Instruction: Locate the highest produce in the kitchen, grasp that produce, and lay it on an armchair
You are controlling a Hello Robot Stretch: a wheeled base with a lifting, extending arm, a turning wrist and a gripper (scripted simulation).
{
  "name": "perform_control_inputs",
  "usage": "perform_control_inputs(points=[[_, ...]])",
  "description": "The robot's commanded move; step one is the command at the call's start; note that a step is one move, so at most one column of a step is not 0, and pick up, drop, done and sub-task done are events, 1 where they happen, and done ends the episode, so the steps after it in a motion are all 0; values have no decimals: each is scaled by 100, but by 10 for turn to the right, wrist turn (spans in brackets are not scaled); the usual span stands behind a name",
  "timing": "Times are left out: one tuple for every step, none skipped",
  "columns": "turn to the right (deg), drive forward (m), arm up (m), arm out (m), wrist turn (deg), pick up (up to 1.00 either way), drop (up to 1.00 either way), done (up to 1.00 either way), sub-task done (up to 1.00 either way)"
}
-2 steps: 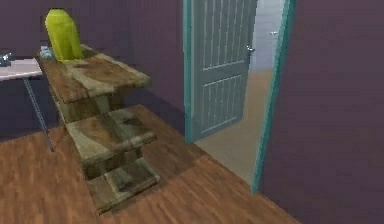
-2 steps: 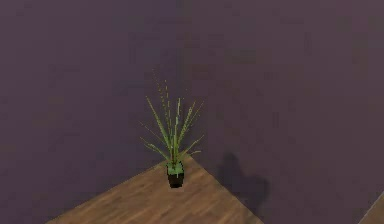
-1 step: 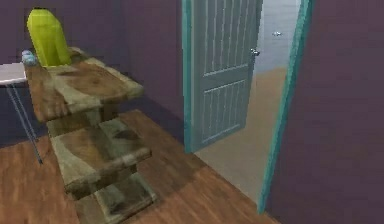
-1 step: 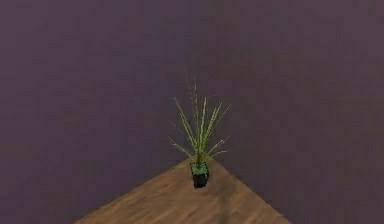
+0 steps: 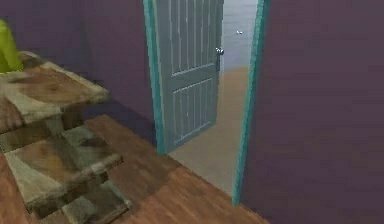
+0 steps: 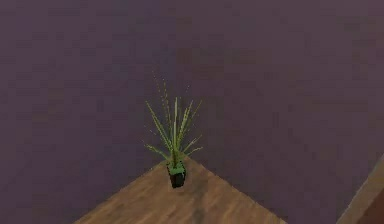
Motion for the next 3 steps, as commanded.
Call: perform_control_inputs(points=[[0,100,0,0,0,0,0,0,0],[180,0,0,0,0,0,0,0,0],[0,15,0,0,0,0,0,0,0]])
